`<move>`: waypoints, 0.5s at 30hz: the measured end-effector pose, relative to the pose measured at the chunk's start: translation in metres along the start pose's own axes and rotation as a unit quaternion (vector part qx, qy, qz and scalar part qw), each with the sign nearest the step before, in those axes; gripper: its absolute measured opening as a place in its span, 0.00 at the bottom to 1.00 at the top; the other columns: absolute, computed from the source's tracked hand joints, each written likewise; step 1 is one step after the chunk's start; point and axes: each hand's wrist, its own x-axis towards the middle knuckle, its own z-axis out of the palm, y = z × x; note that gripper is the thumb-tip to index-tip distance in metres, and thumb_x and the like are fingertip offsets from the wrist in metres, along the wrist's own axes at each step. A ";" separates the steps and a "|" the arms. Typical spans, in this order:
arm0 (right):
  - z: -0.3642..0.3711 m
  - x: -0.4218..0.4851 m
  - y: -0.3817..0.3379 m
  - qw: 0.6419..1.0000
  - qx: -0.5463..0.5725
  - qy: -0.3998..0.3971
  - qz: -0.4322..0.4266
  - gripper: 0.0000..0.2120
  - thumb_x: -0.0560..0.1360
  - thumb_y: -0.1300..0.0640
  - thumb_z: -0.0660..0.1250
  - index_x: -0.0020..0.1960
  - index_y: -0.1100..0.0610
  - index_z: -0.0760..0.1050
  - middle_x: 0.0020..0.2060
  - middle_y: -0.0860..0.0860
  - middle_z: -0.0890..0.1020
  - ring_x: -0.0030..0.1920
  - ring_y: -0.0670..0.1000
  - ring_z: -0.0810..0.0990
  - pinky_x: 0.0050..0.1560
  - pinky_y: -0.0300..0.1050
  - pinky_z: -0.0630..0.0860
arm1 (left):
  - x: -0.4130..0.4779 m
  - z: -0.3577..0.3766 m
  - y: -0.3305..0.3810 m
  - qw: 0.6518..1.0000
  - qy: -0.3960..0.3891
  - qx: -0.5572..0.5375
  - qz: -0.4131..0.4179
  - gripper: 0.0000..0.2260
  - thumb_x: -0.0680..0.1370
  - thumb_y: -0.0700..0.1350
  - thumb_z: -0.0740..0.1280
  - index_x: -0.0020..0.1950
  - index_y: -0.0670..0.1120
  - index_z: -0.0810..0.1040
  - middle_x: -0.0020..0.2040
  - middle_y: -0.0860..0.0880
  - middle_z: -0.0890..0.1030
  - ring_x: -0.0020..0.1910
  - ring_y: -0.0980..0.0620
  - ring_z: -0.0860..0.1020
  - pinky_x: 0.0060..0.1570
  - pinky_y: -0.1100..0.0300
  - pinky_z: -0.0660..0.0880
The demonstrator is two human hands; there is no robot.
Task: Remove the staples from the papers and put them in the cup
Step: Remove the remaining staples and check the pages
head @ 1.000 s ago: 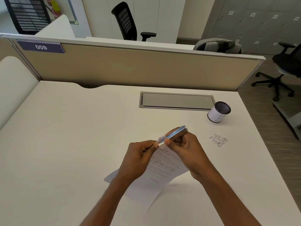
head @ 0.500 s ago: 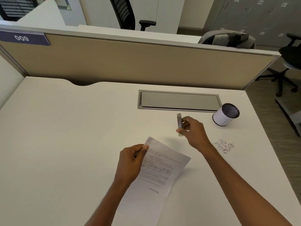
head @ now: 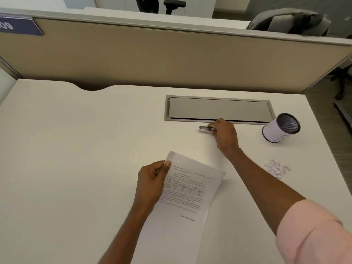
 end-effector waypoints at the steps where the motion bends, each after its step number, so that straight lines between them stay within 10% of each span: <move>1: 0.004 0.002 0.002 1.000 0.002 0.002 0.002 0.14 0.72 0.69 0.72 0.53 0.56 0.87 0.46 0.52 0.84 0.48 0.54 0.81 0.48 0.50 0.79 | 0.000 0.000 0.000 1.000 0.000 -0.005 -0.002 0.15 0.86 0.48 0.66 0.45 0.46 0.88 0.41 0.46 0.89 0.40 0.49 0.87 0.38 0.55 0.80; 5: 0.013 0.006 0.008 1.000 -0.024 0.011 -0.008 0.14 0.73 0.68 0.73 0.55 0.56 0.86 0.49 0.52 0.84 0.52 0.57 0.80 0.49 0.49 0.78 | 0.000 -0.001 0.000 1.000 -0.001 -0.015 -0.007 0.14 0.86 0.49 0.66 0.47 0.47 0.89 0.42 0.44 0.90 0.44 0.38 0.88 0.42 0.41 0.83; 11: 0.000 -0.014 0.000 0.998 -0.027 0.047 -0.033 0.27 0.74 0.62 0.78 0.71 0.54 0.76 0.68 0.53 0.80 0.68 0.57 0.76 0.69 0.50 0.73 | -0.010 -0.004 0.005 1.000 -0.004 -0.022 0.004 0.14 0.86 0.48 0.66 0.46 0.48 0.89 0.42 0.45 0.90 0.42 0.42 0.88 0.38 0.55 0.80; 15: -0.037 -0.053 -0.020 0.974 0.227 0.004 -0.003 0.12 0.80 0.51 0.71 0.62 0.52 0.82 0.60 0.50 0.85 0.61 0.54 0.83 0.66 0.52 0.78 | -0.023 -0.008 0.017 0.998 -0.018 -0.056 0.017 0.14 0.86 0.46 0.66 0.49 0.45 0.89 0.45 0.44 0.90 0.44 0.43 0.89 0.42 0.51 0.83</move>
